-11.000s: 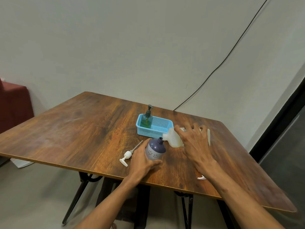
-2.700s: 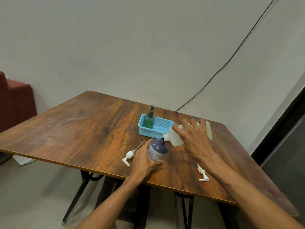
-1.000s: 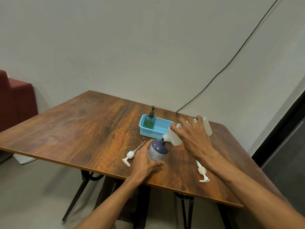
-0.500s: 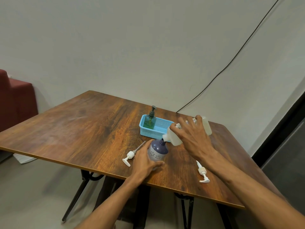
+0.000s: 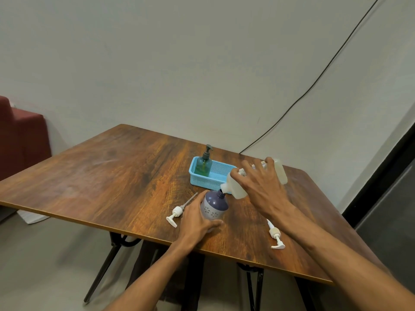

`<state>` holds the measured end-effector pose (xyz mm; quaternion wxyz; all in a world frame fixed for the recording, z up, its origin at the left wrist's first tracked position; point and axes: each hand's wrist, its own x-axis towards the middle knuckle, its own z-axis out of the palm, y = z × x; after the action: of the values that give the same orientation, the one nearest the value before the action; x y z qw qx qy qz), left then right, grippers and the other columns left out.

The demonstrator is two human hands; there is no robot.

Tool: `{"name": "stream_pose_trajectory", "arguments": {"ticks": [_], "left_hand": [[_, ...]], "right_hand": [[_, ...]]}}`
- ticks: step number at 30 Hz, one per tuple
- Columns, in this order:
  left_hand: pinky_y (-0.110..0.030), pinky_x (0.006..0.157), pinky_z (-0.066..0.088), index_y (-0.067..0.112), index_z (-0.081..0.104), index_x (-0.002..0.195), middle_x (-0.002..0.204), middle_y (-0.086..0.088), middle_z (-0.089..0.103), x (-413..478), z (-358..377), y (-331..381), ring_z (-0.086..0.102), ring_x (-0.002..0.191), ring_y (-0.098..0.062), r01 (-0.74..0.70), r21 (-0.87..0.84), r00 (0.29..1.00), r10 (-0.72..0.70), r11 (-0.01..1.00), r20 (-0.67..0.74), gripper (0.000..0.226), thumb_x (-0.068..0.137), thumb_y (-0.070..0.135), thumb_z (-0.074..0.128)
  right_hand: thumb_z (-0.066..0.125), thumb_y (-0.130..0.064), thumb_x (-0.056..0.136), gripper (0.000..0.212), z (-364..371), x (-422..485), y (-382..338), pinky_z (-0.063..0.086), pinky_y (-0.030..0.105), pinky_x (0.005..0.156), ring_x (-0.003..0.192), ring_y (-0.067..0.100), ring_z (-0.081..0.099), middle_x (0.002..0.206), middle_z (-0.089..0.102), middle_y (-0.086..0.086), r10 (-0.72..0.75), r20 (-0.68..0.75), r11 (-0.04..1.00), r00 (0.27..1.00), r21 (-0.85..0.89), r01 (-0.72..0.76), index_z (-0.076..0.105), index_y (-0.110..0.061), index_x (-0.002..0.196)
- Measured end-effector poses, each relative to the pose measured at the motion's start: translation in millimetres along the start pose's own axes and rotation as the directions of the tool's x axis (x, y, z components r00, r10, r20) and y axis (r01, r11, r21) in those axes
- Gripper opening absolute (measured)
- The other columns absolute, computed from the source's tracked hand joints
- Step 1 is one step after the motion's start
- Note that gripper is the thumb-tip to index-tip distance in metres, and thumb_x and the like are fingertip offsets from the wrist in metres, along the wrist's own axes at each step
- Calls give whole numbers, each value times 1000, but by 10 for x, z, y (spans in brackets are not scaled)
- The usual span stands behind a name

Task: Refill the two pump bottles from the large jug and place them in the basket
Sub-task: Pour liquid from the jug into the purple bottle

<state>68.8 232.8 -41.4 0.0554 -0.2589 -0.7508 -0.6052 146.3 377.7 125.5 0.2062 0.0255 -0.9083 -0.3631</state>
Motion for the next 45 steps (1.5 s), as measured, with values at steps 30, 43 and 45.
{"name": "stream_pose_trajectory", "arguments": {"ticks": [30, 43, 45], "left_hand": [[-32, 95, 54, 34, 52, 129, 117, 18, 64, 13, 5, -10, 60, 109, 3, -4, 2, 1000, 4, 1000, 2, 87, 52, 49, 90], [-17, 88, 51, 40, 51, 124, 116, 18, 65, 5, -27, -6, 60, 107, 5, 4, -23, 1000, -4, 1000, -4, 83, 53, 43, 94], [-18, 88, 51, 43, 50, 124, 116, 18, 64, 2, -31, -12, 61, 107, 4, 9, -37, 1000, -9, 999, -10, 83, 54, 43, 94]], "right_hand": [[86, -11, 57, 67, 125, -37, -5, 42, 59, 86, 94, 38, 59, 109, 60, 15, 40, -24, 998, 999, 58, -39, 56, -21, 117], [88, -26, 55, 82, 507, -245, -136, 46, 47, 79, 97, 30, 57, 116, 61, 6, 307, -5, 899, 952, 330, -288, 49, -30, 127], [86, -28, 58, 82, 568, -309, -143, 46, 42, 79, 100, 26, 56, 119, 60, 3, 341, 20, 864, 940, 387, -322, 47, -29, 130]]}}
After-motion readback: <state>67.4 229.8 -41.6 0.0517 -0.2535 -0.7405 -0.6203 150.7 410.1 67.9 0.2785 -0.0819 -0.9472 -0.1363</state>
